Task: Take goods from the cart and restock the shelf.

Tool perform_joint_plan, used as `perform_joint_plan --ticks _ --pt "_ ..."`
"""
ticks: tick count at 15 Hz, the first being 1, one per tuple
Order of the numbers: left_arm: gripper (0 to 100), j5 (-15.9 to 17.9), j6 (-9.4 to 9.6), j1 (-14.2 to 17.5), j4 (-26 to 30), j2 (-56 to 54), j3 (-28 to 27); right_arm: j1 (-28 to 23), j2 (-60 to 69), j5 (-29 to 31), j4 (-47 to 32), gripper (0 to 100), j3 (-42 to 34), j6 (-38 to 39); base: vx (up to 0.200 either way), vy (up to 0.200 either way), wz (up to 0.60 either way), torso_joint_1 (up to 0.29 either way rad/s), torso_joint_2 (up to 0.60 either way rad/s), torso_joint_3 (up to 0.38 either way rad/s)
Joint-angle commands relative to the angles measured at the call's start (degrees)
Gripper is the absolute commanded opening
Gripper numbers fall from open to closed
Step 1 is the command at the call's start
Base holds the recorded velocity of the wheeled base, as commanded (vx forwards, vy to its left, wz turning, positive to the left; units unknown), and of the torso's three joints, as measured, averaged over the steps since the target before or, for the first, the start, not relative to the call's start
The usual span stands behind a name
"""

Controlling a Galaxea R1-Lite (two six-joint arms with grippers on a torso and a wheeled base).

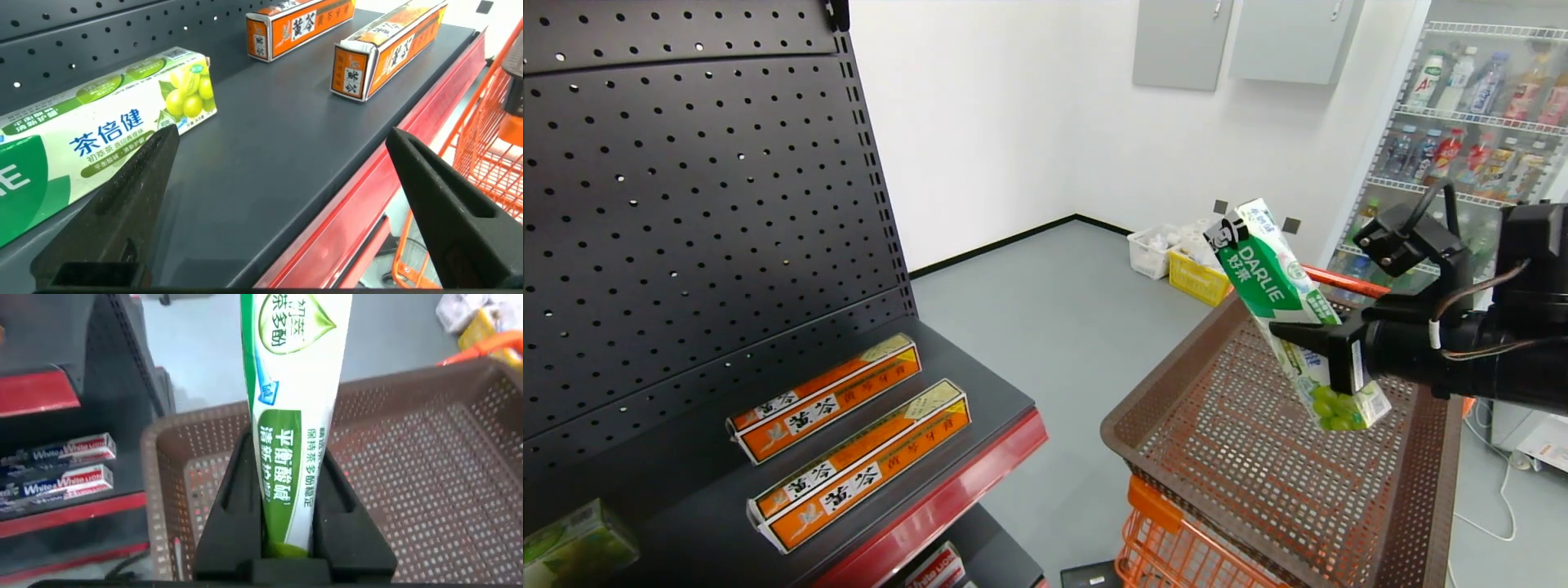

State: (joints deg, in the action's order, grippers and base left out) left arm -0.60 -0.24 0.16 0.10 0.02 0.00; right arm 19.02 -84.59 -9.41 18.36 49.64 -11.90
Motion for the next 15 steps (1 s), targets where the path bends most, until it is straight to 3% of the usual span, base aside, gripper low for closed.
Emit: perform_joint_plan --ticks 1,8,15 --pt "100 0.0 -0.02 0.0 0.0 0.0 0.0 0.8 3.3 0.0 0.2 0 -0.1 0.0 0.000 0.000 0.00 0.000 0.00 0.000" --pt "100 0.0 -0.02 0.0 0.0 0.0 0.0 0.4 6.4 0.2 5.1 0 -2.5 2.5 0.000 0.000 0.00 0.000 0.00 0.000" --pt "100 0.0 -0.02 0.0 0.0 0.0 0.0 0.3 7.4 0.5 5.2 0 -2.7 2.2 0.000 0.000 0.00 0.000 0.00 0.000"
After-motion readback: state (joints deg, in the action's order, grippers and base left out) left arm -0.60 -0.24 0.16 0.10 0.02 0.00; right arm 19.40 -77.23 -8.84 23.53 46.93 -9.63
